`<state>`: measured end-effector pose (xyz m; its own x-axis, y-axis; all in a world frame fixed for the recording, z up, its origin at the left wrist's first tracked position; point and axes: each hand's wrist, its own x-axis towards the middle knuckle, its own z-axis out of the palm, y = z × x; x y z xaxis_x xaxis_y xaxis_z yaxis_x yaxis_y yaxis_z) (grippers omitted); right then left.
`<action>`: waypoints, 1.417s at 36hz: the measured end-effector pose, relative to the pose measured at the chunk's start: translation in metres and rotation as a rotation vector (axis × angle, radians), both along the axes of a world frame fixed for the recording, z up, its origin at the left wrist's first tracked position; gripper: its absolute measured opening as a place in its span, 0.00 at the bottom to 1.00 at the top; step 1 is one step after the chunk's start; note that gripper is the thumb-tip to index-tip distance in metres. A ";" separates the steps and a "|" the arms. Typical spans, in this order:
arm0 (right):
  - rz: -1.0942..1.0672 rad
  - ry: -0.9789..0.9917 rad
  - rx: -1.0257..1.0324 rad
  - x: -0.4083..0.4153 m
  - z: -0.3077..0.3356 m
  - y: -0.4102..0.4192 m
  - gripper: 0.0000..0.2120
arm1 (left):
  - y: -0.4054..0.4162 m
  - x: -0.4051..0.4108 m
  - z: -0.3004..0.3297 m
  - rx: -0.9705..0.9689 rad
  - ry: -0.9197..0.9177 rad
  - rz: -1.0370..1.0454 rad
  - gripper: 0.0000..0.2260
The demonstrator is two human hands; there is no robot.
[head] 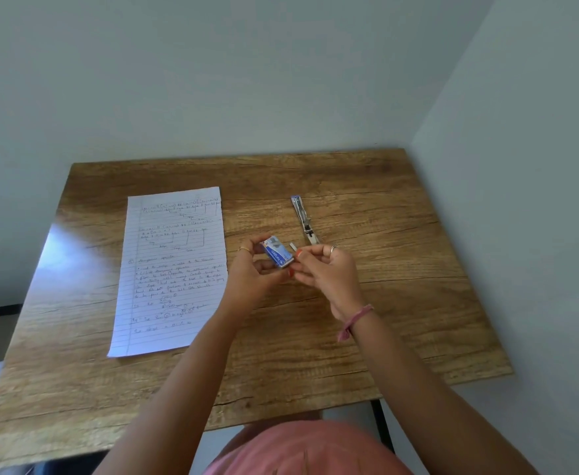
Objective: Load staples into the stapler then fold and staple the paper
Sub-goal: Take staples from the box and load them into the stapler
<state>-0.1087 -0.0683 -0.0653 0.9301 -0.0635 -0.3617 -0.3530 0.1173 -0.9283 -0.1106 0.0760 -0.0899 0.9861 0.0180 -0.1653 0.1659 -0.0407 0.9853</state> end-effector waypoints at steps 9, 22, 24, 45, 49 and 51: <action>-0.036 -0.041 -0.115 -0.002 -0.013 0.001 0.07 | 0.005 -0.001 -0.007 -0.148 0.079 0.067 0.30; 0.247 -0.497 -1.089 -0.016 -0.036 0.005 0.09 | 0.017 -0.002 -0.008 -0.523 0.257 0.205 0.14; 0.262 -0.519 -1.112 -0.017 -0.037 0.005 0.09 | 0.017 -0.001 -0.007 -0.503 0.255 0.210 0.11; 0.187 -0.245 -0.526 -0.023 -0.013 0.008 0.21 | 0.012 -0.005 -0.003 -0.468 0.240 0.193 0.05; 0.167 -0.251 -0.547 -0.021 -0.011 0.006 0.19 | 0.015 -0.003 -0.003 -0.441 0.243 0.199 0.04; 0.173 -0.249 -0.563 -0.019 -0.011 0.005 0.19 | 0.016 -0.003 -0.004 -0.431 0.242 0.199 0.05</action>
